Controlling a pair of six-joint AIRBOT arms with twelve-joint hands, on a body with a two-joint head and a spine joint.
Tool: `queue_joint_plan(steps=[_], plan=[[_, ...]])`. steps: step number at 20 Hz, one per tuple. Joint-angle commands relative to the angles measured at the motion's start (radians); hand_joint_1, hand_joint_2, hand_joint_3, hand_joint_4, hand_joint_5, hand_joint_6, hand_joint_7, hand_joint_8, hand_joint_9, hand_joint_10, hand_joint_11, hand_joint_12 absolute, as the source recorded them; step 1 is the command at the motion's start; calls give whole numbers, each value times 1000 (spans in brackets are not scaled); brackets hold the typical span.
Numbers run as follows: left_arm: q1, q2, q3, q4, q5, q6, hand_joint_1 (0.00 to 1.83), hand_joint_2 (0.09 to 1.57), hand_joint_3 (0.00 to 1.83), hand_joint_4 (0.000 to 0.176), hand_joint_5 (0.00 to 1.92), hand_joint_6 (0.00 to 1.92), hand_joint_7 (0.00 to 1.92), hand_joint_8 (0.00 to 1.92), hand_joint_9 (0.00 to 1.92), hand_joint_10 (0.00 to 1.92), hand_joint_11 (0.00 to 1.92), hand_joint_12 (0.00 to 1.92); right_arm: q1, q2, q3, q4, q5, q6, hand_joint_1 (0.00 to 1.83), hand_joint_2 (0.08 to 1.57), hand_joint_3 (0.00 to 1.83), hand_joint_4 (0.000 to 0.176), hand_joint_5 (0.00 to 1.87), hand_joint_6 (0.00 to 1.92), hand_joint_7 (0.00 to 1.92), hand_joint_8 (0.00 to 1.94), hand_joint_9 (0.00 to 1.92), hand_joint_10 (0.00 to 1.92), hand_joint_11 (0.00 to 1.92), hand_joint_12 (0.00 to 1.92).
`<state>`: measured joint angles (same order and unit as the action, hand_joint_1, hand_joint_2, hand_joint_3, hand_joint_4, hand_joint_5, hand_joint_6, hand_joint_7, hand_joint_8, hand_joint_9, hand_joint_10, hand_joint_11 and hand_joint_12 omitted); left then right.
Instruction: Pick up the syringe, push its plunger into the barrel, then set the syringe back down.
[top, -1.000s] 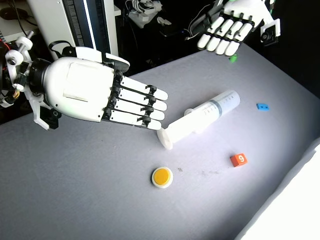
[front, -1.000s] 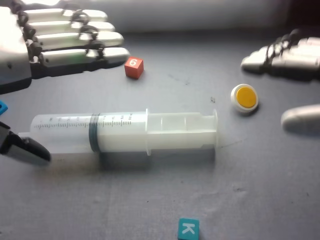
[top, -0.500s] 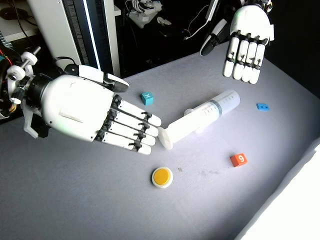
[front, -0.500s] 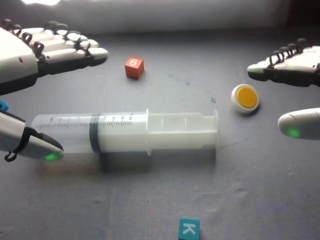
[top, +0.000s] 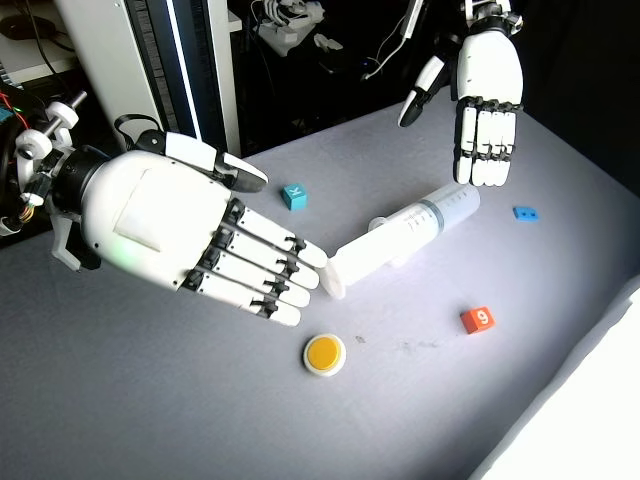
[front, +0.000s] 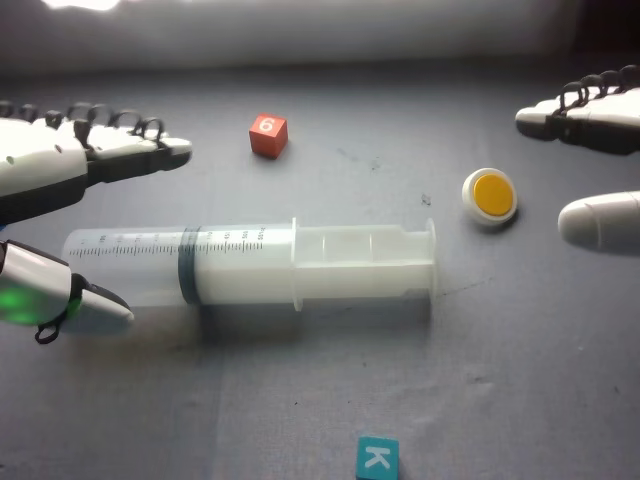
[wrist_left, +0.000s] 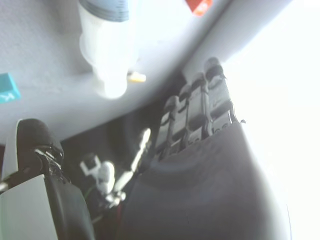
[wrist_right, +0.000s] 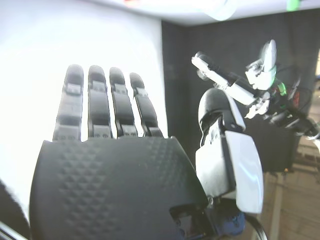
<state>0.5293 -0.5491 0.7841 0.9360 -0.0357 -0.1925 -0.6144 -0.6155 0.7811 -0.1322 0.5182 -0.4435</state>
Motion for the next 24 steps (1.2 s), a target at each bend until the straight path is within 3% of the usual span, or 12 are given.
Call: queue_joint_plan(steps=[1,5,7,9,15,20,24], plan=[[-17,-1,-3,-19,20,-4,810,1007,14,0,0,0,0,0,0,0,0,105,5,8,-2,12,109,10,0,1208,0,0,93,1,78,10,53,10,20,41],[-22,-15,-22,-89,120,-8,876,1011,9,0,0,0,0,0,0,0,0,65,-4,11,-2,12,119,49,0,1195,0,0,54,0,37,0,5,0,0,2],[-32,-29,-26,-96,135,-11,801,1031,3,0,0,0,0,0,0,0,0,213,-4,11,-3,16,124,49,0,1202,0,0,47,0,23,0,0,0,0,0],[-42,-45,-26,-96,141,-13,843,1020,0,0,0,0,0,0,1,0,0,342,-4,11,-3,85,124,49,0,1218,7,0,71,9,41,7,3,1,0,0],[-61,-114,-20,-95,172,-19,899,1030,3,0,0,0,0,0,0,0,0,306,-17,13,-13,124,192,54,0,1215,3,0,89,12,77,15,48,14,23,11],[-63,-197,27,-84,222,-19,1016,1016,0,0,4,1,0,0,35,12,0,487,-20,19,-35,124,206,35,0,1207,0,0,108,10,106,14,87,16,50,35],[-59,-248,72,-82,273,-20,969,1016,0,0,0,0,0,0,9,1,0,456,-29,22,-52,124,205,-28,0,1215,3,0,118,8,108,7,84,7,45,39]])
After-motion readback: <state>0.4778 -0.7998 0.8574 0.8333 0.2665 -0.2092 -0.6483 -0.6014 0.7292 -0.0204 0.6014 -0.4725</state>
